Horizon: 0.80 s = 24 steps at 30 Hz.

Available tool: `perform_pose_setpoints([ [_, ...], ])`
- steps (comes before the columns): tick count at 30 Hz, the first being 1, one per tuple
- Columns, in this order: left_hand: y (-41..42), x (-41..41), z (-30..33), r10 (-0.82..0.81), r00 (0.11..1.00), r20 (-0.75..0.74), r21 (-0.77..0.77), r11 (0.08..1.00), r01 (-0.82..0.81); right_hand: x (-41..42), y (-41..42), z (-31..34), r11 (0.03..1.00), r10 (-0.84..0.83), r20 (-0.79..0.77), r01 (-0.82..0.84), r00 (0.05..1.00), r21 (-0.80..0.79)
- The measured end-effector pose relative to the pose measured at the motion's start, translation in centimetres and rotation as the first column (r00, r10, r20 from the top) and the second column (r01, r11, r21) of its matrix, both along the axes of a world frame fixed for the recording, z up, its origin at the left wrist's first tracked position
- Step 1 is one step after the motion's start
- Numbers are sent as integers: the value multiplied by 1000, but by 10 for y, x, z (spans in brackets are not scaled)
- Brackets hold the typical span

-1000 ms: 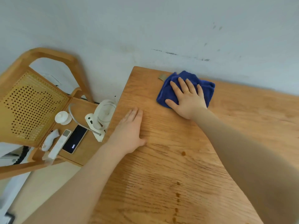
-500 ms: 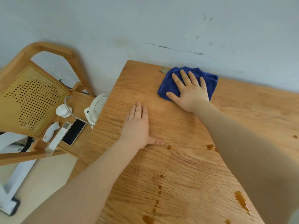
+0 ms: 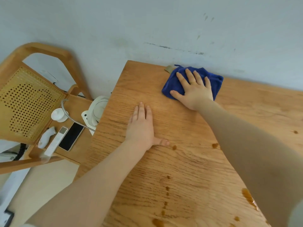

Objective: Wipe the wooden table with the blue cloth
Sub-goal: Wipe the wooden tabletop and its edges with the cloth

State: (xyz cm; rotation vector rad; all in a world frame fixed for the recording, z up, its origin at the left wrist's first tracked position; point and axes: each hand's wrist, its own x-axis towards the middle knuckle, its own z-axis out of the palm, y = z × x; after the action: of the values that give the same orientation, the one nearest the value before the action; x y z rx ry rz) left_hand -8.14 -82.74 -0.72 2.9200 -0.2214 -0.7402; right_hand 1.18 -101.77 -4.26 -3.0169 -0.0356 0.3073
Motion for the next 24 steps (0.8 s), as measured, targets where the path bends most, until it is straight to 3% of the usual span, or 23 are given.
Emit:
perform_pose_setpoints([
  [7,-2,2,8,10,999,-34,6,1000,-10,-98,19,4,997,64,-16,-65,998,-48],
  [11,-2,4,6,-6,1000,-21,6,1000,6,-80,8,4,996,80,-16,-81,997,-27],
  [18,-2,2,-2,-19,999,-27,4,1000,19,-13,-18,0,970,-242,16,242,970,-10],
  [21,-1,4,0,-22,999,-28,-4,1000,22,-42,-5,3,979,-202,4,202,979,-19],
  [24,-1,1,2,-24,999,-28,-6,1000,24,-91,5,4,997,-58,10,59,998,-42],
])
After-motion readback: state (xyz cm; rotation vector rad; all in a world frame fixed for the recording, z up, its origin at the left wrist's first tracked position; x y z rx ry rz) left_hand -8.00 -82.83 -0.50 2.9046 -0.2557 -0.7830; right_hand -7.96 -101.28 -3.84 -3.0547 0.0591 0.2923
